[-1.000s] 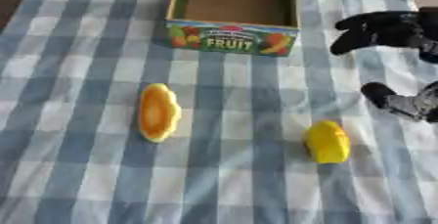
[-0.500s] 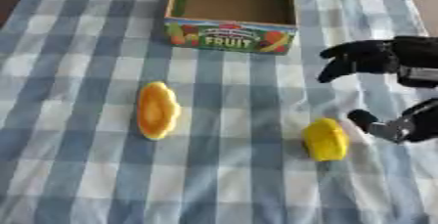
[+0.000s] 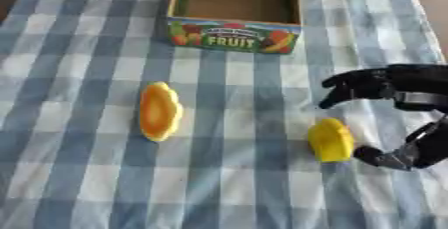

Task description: Pick up objects on the table and place them in the box.

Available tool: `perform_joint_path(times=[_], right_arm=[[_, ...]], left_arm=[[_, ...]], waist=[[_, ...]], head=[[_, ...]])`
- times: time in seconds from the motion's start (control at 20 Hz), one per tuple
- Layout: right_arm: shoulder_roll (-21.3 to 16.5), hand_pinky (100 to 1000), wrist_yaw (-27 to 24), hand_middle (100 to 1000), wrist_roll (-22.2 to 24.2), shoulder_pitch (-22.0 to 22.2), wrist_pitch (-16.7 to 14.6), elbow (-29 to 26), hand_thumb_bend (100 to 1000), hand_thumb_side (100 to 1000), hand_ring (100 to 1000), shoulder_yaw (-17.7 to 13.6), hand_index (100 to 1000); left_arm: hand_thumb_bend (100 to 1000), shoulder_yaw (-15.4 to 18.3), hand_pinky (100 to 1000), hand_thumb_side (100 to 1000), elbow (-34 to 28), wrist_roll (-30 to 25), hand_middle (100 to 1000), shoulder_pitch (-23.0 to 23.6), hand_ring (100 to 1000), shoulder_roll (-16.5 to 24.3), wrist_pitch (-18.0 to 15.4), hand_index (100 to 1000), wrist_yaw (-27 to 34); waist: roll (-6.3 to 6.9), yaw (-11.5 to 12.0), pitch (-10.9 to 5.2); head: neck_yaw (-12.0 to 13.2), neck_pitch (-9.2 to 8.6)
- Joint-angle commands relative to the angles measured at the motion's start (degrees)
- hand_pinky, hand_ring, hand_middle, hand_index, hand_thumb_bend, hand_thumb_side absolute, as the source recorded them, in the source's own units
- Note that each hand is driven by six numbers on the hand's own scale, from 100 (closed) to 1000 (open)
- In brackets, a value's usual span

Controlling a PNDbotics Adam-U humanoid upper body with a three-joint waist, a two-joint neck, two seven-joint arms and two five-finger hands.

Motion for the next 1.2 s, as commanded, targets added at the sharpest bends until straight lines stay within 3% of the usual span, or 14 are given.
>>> perform_joint_path(times=[0.05, 0.6, 0.8, 1.2], right_arm=[[-0.3, 919, 1.9, 808, 0.9, 0.2, 0.9, -0.8, 303, 290, 1000, -0.2, 929], [2.7, 915, 6.0, 806, 0.5, 1.6, 5.7, 0.5, 303, 306, 1000, 0.5, 928], [3.7, 916, 8.3, 812, -0.6, 1.6, 5.7, 2.5, 303, 268, 1000, 0.6, 926], [4.4, 928, 12.5, 837, -1.2, 1.9, 3.9, 6.0, 377, 307, 1000, 1.0, 932]], left_arm=[[230, -0.1, 780, 331, -0.9, -0.5, 818, -0.3, 882, 1.5, 0.0, 850, 0.5], [222, -0.5, 779, 342, -0.9, -1.0, 813, -0.6, 878, 1.1, 0.0, 849, 1.0], [219, -0.7, 778, 336, -0.9, -1.2, 813, -0.6, 878, 0.9, 0.1, 849, 1.2], [209, -0.8, 778, 351, -0.9, -1.5, 813, -0.8, 878, 0.6, 0.0, 850, 1.4]], waist=[[0.09, -0.1, -1.37], [0.44, 0.2, -0.91], [0.64, 0.3, -0.59], [0.86, 0.5, -0.11]], head=[[-0.1, 0.11], [-0.2, -0.42], [-0.2, -0.65], [-0.2, -0.84]])
